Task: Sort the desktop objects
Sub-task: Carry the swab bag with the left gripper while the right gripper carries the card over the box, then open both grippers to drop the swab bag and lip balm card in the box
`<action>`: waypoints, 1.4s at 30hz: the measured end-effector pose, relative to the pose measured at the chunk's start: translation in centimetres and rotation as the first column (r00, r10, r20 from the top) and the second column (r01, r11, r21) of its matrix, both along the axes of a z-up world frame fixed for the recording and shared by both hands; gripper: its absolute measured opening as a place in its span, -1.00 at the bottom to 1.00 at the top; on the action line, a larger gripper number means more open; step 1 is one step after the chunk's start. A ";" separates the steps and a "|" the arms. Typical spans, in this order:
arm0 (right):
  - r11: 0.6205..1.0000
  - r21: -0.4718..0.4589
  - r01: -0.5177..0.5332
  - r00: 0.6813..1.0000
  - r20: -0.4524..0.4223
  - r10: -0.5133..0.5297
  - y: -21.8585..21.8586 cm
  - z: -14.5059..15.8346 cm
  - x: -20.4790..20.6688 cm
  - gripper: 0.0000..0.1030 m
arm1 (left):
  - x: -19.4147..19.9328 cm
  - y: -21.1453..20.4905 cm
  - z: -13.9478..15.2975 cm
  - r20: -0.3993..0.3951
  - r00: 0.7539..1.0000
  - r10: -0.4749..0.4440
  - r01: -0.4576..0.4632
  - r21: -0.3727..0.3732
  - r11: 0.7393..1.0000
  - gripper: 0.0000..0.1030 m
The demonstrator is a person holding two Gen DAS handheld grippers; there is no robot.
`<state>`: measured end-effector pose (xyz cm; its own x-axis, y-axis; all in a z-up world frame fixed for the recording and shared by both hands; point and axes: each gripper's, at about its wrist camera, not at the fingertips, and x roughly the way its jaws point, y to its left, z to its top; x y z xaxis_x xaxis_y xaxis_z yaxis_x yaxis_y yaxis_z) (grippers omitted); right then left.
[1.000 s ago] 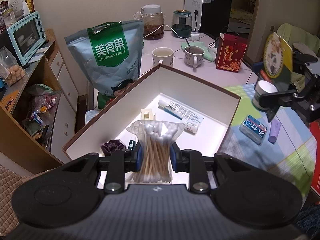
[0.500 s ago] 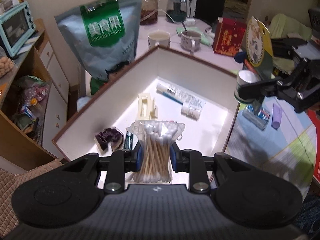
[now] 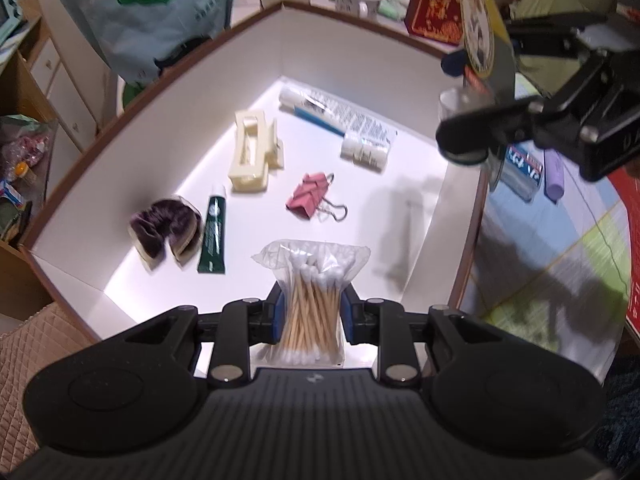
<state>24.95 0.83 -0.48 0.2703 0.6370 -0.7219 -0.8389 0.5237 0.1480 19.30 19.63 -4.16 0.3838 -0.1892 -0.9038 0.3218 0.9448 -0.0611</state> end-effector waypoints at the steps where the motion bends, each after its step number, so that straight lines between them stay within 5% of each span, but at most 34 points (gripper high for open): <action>1: 1.000 -0.006 0.008 1.000 -0.004 -0.008 0.1 -0.1 0.1 0.68 | 0.1 0.0 -0.3 -0.010 1.000 -0.007 0.007 -0.001 1.000 -0.55; 11: 0.988 0.007 0.155 0.986 -0.071 -0.154 1.0 -1.5 -0.7 0.68 | 0.6 0.5 -1.5 -0.060 0.997 -0.041 0.041 -0.005 0.999 -0.50; 20: 0.994 -0.075 0.080 0.996 -0.027 -0.083 1.9 -2.0 -1.0 0.68 | 0.9 1.3 -1.0 -0.058 0.997 -0.044 0.045 0.009 0.999 0.02; 32: 0.974 -0.224 -0.044 0.998 -0.054 0.032 3.9 -3.4 0.7 0.68 | 1.1 1.9 0.9 0.016 0.999 -0.047 0.048 -0.024 0.999 0.02; 40: 0.925 -0.349 -0.148 0.983 -0.152 0.100 6.9 -6.0 1.0 0.69 | 1.5 2.7 0.8 0.028 0.999 -0.027 0.027 -0.026 0.999 0.02; 42: 0.922 -0.356 -0.155 0.982 -0.159 0.104 7.2 -6.4 0.9 0.83 | 1.4 3.0 0.8 0.026 0.999 -0.022 0.023 -0.027 0.999 0.02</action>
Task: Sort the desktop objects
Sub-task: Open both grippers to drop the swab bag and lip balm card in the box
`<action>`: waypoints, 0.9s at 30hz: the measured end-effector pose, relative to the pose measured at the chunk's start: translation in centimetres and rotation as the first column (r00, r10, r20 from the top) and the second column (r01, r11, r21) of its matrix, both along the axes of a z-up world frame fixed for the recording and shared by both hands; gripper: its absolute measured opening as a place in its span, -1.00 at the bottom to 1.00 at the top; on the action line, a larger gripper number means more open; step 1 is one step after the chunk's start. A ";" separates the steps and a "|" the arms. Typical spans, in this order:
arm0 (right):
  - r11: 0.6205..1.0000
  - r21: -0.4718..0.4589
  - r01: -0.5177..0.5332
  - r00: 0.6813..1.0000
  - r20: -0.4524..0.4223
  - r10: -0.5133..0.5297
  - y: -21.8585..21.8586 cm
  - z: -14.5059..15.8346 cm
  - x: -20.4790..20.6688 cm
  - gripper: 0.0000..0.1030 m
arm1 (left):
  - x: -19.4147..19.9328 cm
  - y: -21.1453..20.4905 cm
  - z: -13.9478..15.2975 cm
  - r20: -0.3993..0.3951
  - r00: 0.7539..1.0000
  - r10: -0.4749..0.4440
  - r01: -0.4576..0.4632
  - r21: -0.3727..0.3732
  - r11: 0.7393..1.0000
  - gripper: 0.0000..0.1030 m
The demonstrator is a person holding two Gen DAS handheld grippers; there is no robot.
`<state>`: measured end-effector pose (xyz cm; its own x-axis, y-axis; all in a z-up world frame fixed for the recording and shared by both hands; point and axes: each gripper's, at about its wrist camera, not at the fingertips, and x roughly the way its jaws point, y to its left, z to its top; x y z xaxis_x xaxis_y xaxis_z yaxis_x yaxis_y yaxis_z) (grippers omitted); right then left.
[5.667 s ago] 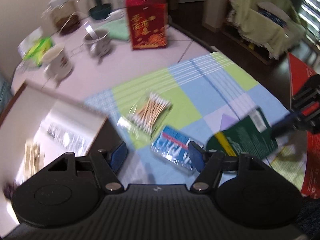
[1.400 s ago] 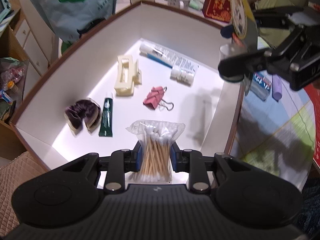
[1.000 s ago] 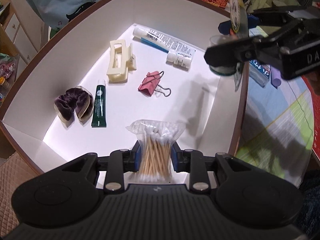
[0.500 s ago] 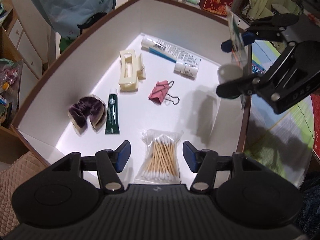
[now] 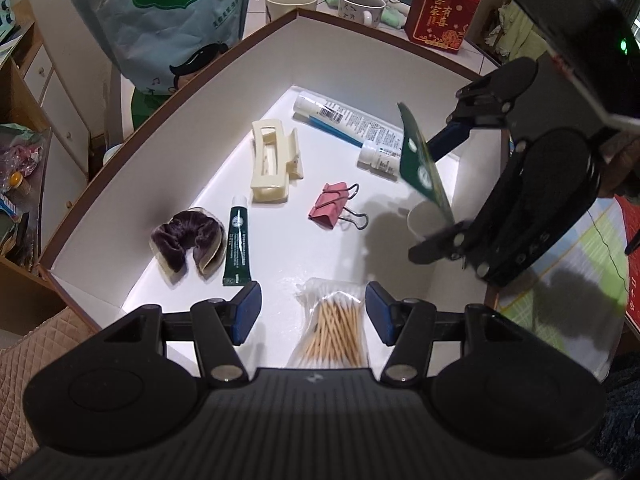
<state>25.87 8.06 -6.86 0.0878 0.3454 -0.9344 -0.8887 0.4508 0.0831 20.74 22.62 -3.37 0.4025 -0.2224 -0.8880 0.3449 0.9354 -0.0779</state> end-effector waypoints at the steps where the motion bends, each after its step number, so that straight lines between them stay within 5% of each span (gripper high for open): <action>1: 1.000 -0.001 -0.001 1.000 -0.002 0.001 0.1 -0.1 0.0 0.90 | 0.0 0.1 0.0 -0.001 1.000 0.003 -0.003 0.000 1.000 0.02; 27: 0.994 0.075 0.079 0.997 0.013 -0.080 -2.0 1.9 -0.2 0.90 | -0.2 -0.9 0.1 0.005 1.000 -0.004 0.004 0.020 1.000 0.02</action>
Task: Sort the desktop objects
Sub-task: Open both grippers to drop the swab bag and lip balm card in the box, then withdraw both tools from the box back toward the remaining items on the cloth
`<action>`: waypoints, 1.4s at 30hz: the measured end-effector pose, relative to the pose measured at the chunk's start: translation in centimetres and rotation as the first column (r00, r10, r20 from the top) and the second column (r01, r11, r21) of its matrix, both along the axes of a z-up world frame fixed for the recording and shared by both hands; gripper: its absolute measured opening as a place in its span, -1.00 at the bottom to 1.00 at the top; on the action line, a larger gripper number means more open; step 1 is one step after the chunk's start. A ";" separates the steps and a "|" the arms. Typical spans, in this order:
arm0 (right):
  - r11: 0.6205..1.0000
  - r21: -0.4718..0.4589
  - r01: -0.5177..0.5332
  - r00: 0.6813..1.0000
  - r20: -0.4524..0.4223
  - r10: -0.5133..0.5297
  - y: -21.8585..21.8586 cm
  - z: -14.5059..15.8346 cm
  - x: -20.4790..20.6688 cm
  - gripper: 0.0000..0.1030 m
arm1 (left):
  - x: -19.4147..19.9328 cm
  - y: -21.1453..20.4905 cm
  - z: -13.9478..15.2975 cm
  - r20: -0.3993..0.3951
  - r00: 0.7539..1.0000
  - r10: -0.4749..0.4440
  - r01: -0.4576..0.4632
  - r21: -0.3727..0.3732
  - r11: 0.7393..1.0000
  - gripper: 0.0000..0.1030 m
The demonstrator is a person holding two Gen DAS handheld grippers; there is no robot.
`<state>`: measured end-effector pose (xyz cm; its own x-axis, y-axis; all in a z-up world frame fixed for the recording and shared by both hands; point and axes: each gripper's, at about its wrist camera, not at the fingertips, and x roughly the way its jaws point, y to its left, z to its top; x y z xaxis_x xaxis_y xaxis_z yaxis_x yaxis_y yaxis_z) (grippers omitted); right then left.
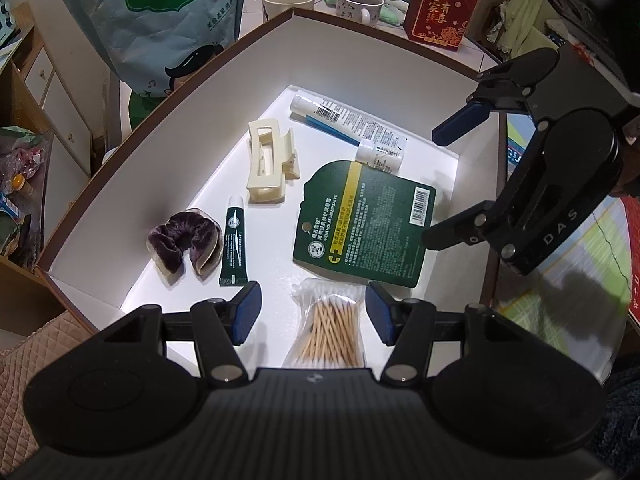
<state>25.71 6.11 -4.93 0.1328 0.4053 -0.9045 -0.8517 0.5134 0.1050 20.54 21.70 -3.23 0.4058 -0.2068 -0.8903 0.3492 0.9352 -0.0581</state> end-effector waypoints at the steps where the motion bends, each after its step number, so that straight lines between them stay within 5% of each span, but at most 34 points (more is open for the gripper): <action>1: 1.000 0.003 0.002 1.000 0.003 -0.002 -0.1 0.2 0.0 0.90 | 0.0 -0.1 0.1 0.002 1.000 0.000 0.000 0.002 1.000 0.02; 42: 0.978 0.205 -0.024 0.996 0.093 0.005 -8.9 6.0 -4.6 0.90 | -5.0 -7.0 5.4 0.125 0.991 0.055 -0.069 0.108 0.992 0.16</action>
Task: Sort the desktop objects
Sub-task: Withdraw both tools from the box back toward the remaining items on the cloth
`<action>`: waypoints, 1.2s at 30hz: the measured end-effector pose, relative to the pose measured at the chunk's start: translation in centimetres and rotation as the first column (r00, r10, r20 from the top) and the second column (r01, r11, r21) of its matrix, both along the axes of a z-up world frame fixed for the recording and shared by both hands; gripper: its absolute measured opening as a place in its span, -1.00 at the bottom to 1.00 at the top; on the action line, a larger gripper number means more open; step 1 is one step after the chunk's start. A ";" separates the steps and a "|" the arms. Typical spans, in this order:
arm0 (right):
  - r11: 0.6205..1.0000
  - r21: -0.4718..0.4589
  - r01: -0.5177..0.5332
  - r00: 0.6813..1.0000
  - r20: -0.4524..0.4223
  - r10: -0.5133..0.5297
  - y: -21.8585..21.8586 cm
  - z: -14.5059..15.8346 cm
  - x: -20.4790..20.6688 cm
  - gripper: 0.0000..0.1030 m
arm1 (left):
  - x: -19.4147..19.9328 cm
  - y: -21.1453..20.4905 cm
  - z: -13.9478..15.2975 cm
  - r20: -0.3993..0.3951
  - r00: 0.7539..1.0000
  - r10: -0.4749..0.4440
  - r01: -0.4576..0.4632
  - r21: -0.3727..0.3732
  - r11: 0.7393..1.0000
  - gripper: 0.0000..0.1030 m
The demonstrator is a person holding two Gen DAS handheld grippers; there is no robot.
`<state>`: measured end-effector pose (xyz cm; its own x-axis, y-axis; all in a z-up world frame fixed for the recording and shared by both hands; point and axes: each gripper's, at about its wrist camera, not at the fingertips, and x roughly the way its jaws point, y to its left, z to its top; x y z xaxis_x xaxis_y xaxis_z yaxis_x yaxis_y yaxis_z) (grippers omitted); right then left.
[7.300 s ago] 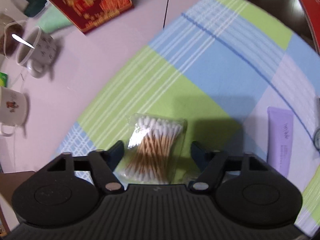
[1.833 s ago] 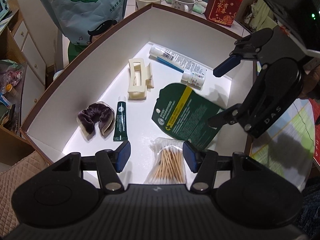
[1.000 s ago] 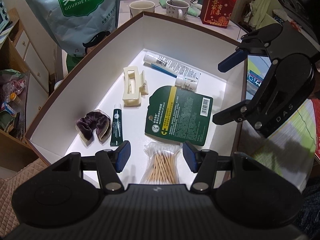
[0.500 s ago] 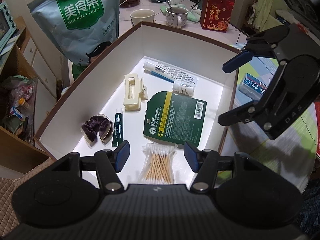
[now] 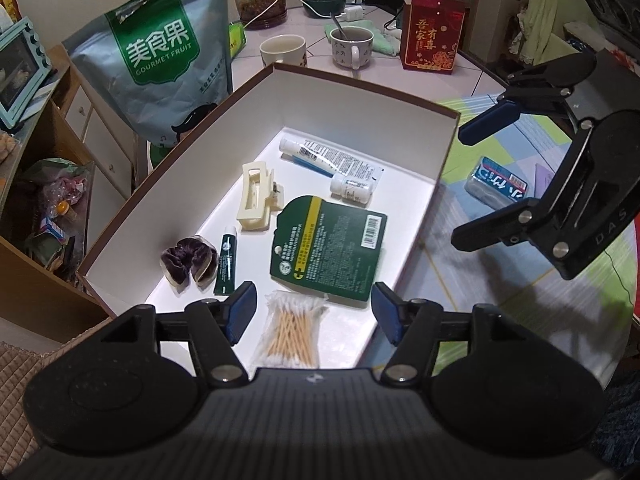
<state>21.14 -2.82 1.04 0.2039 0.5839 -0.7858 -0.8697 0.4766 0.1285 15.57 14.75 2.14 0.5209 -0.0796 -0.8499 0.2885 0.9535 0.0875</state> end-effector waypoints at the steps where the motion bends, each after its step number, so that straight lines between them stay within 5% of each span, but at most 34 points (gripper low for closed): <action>1: 1.000 0.005 0.004 1.000 0.001 -0.004 -0.6 0.1 -0.1 0.90 | -0.2 -0.4 0.1 0.003 1.000 0.002 -0.002 0.001 1.000 0.16; 13: 0.985 0.022 0.172 0.985 -0.022 -0.171 -13.6 -0.1 -0.4 0.90 | -1.4 -7.2 -0.4 0.015 0.999 -0.028 0.029 -0.042 0.999 0.17; 24: 0.914 -0.046 0.402 0.910 -0.092 -0.405 -27.0 -3.1 0.6 0.90 | 0.5 -15.6 -4.3 -0.035 0.999 -0.032 0.028 -0.106 0.994 0.19; 36: 0.883 -0.090 0.460 0.874 -0.129 -0.469 -33.0 -5.7 4.1 0.90 | 4.9 -23.5 -8.7 -0.079 0.996 0.045 -0.057 -0.158 0.986 0.36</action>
